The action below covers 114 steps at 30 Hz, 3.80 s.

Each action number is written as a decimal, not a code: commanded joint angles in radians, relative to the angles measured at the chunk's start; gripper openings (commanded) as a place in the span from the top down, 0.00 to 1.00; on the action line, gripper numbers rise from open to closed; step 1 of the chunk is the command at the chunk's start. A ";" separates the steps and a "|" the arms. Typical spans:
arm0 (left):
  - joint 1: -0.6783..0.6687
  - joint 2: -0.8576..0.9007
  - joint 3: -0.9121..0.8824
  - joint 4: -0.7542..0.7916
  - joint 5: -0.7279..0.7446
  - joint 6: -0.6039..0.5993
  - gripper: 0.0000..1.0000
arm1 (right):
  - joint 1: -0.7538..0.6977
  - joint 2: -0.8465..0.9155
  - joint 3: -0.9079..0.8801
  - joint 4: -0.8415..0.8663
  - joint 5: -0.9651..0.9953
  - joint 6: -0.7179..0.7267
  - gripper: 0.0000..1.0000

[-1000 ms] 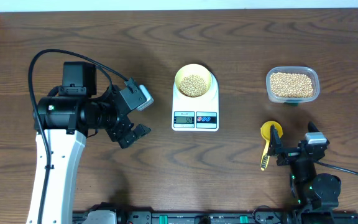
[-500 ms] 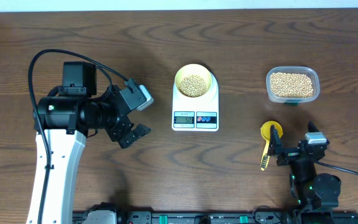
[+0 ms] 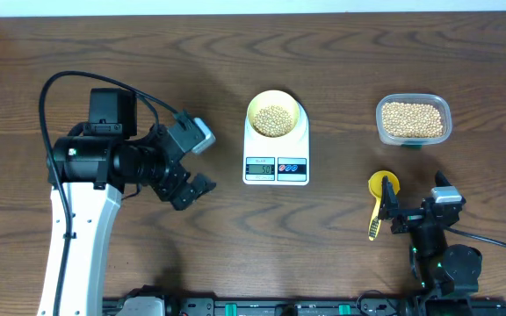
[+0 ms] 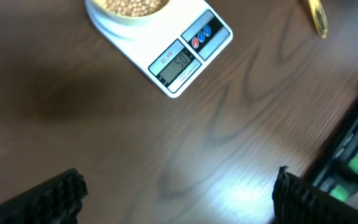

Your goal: Scoop item into bowl and weigh 50g on scale

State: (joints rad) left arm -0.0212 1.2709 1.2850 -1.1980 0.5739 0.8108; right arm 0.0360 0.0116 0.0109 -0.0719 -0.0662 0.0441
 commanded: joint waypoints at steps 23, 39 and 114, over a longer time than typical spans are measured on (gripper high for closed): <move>0.005 -0.756 -0.198 -0.012 -0.370 -0.731 0.02 | -0.003 -0.005 -0.006 0.000 0.012 0.007 0.01; 0.004 -1.249 -0.448 0.098 -0.430 -0.715 0.02 | -0.003 -0.005 -0.006 0.000 0.012 0.007 0.01; 0.004 -1.246 -1.281 1.128 -0.537 -0.678 0.02 | -0.003 -0.005 -0.006 0.000 0.012 0.007 0.01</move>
State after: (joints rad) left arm -0.0212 0.0227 0.0212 -0.0326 0.0429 0.1345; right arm 0.0360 0.0120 0.0097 -0.0704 -0.0624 0.0441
